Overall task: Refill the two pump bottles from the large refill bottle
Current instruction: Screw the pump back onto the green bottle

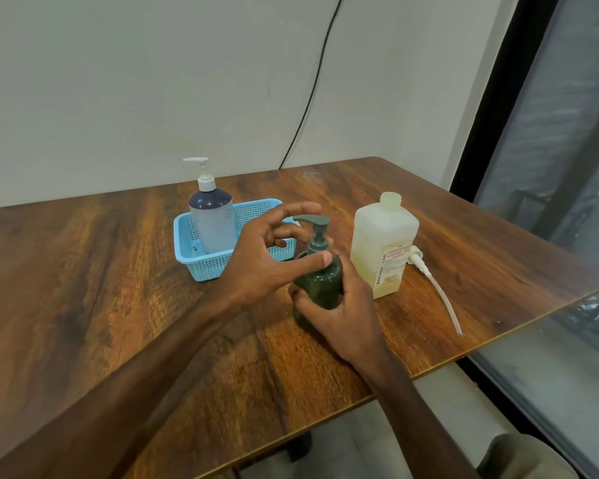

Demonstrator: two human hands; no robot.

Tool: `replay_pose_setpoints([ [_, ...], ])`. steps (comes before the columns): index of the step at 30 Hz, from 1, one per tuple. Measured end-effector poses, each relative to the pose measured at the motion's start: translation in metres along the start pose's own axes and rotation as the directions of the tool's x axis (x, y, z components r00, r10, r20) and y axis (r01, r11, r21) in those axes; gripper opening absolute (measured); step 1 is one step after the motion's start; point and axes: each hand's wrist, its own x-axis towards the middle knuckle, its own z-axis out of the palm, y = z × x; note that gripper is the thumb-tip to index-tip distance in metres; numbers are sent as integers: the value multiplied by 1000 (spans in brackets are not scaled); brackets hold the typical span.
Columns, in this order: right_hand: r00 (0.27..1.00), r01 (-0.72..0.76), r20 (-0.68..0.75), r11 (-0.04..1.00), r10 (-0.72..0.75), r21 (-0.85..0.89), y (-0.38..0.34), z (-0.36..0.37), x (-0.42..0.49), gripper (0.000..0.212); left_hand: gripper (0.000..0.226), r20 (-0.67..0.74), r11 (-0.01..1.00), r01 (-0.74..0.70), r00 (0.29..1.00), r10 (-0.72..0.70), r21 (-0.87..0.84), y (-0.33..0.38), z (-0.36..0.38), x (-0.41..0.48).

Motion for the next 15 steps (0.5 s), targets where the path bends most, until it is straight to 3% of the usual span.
replay_pose_setpoints([
  [4,1000,3,-5,1000,-3,5,3,0,0,65,51,80,999,4,997,-2,-31,2,4,-3],
  [7,1000,-22,13,1000,21,3,2,0,0,60,63,-15,997,50,999,-50,58,4,11,-4],
  [10,1000,-24,1,1000,24,4,1,-1,0,60,44,-80,998,41,996,-38,42,6,10,-3],
  [15,1000,-10,-17,1000,10,1,1,1,-1,66,19,76,998,-38,996,42,-50,9,-2,1],
])
